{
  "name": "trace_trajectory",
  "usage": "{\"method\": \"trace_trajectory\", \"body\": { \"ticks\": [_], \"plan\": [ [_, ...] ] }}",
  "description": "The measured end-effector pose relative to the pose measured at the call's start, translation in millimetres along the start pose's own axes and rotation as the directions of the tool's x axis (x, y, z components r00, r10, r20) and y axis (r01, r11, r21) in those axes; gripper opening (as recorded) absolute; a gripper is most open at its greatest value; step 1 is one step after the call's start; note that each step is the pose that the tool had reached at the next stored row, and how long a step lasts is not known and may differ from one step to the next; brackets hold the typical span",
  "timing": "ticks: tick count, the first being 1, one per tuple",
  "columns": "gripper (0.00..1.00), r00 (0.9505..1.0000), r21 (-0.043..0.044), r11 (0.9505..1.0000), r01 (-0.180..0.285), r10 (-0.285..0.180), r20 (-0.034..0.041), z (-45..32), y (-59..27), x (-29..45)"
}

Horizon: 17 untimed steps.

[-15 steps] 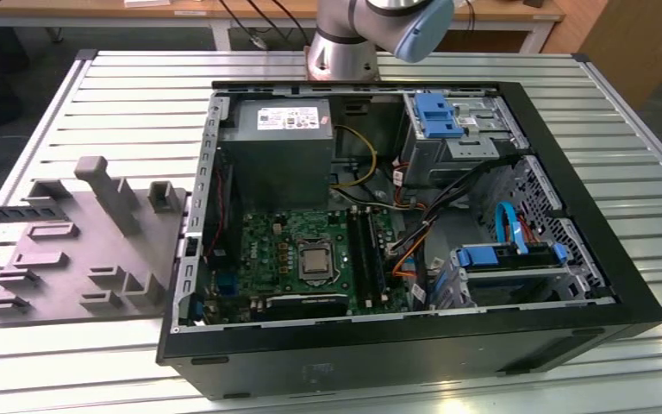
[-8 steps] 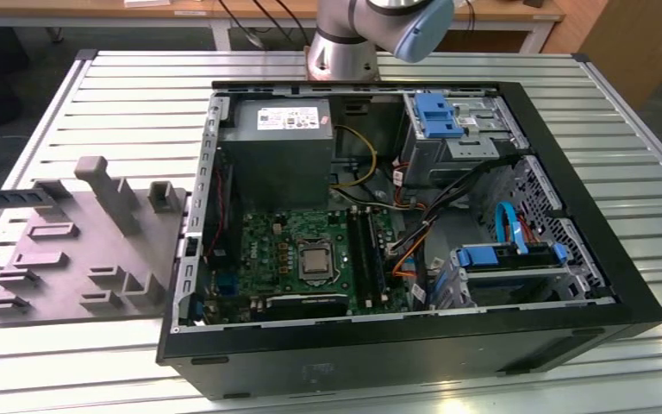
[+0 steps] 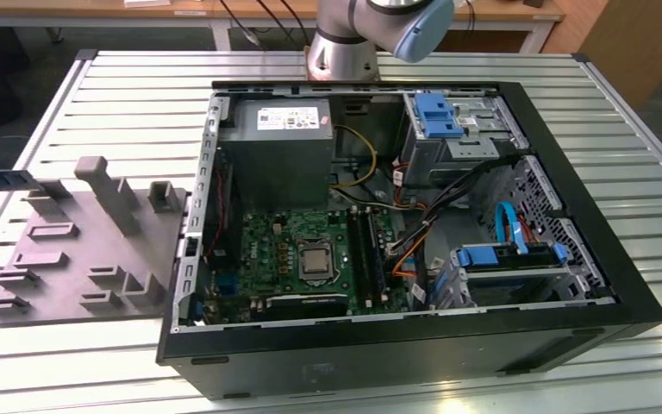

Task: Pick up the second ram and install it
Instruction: 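Pick up the second ram and move it above second insertion slot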

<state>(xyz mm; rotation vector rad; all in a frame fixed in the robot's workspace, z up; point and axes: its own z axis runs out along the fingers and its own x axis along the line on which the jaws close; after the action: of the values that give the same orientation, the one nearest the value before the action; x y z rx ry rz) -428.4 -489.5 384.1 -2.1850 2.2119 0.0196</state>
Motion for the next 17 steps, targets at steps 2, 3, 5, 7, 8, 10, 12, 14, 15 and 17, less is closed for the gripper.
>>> {"method": "trace_trajectory", "body": {
  "ticks": [2, 3, 5, 7, 8, 10, 12, 14, 15, 17],
  "plan": [
    [0.12, 1.0, 0.0, 1.0, 0.0, 0.0, 0.0, -6.1, -0.1, -0.4],
    [0.12, 1.0, 0.0, 1.0, 0.0, 0.0, -0.0001, -9.1, -0.1, -0.6],
    [0.12, 1.0, 0.0, 1.0, 0.0, 0.0, 0.0, -15.1, -0.2, -1.1],
    [0.12, 1.0, 0.0, 1.0, 0.0, 0.0, -0.0001, -20.8, -0.3, -1.6],
    [0.12, 1.0, 0.0, 1.0, 0.0, 0.0, -0.0001, -23.7, -0.3, -1.9],
    [0.12, 1.0, 0.0001, 1.0, 0.0, 0.0, 0.0001, -29.0, -0.4, -2.5],
    [0.12, 1.0, 0.0, 1.0, 0.0, 0.0, -0.0001, -33.7, -0.4, -2.9],
    [0.12, 1.0, 0.0002, 1.0, 0.0, 0.0, 0.0001, -35.2, -0.4, -3.0],
    [0.12, 1.0, 0.0002, 1.0, 0.0, 0.0, 0.0001, -35.2, -0.4, -3.0],
    [0.12, 1.0, 0.0001, 1.0, 0.0, 0.0, 0.0001, -35.3, -0.5, -3.0]
  ]
}}
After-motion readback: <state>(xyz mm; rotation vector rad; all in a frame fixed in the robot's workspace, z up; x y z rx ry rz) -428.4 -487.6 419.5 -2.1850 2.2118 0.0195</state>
